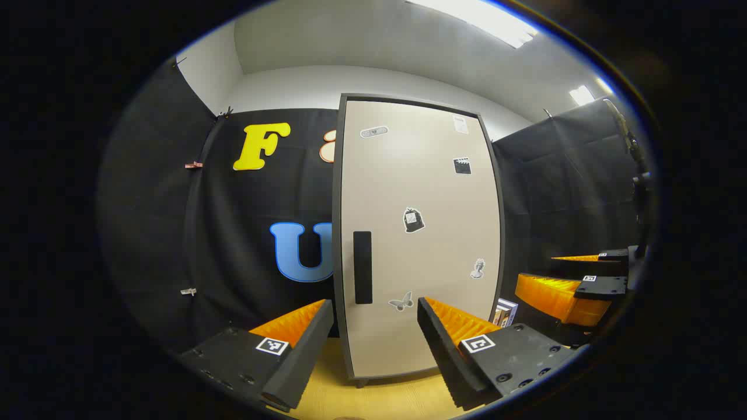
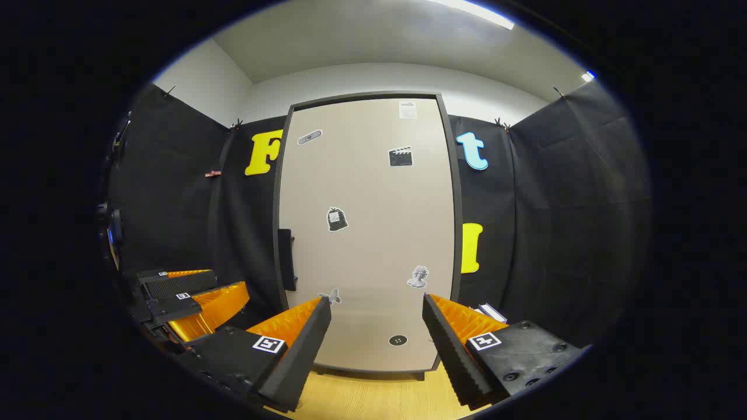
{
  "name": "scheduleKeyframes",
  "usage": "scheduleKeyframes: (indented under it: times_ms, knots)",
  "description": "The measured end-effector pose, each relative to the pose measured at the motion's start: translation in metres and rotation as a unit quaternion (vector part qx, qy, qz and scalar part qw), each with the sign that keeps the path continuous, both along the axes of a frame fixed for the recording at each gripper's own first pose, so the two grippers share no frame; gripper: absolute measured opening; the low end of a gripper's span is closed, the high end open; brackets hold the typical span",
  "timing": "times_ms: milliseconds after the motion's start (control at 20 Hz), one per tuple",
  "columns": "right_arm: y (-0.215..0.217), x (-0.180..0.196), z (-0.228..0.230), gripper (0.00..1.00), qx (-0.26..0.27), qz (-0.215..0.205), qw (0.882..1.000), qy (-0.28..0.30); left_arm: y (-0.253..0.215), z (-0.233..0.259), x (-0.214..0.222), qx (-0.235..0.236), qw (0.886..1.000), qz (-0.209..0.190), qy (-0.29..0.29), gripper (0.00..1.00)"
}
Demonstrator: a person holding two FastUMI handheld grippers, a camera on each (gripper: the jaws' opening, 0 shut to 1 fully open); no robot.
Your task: Open the cabinet door with the right hand, grasp the bottle in the cabinet with the left hand and place it on the coaster, then close the cabinet door with the right hand.
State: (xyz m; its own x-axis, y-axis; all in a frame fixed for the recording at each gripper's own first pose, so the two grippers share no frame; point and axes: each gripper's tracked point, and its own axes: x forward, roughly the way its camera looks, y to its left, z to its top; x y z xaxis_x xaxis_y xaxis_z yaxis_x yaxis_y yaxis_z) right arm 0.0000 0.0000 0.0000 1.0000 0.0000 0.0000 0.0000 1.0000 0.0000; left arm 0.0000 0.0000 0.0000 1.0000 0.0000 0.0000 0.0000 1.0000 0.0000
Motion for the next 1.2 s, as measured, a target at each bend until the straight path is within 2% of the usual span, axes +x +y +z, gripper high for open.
scheduleKeyframes:
  times_ms: [1200]
  knots:
    - [0.005, 0.012, -0.004, 0.98, -0.008, -0.022, 1.0, 0.005, 0.014, -0.011, 0.009, -0.02, 1.0, 0.004, 0.015, 0.92]
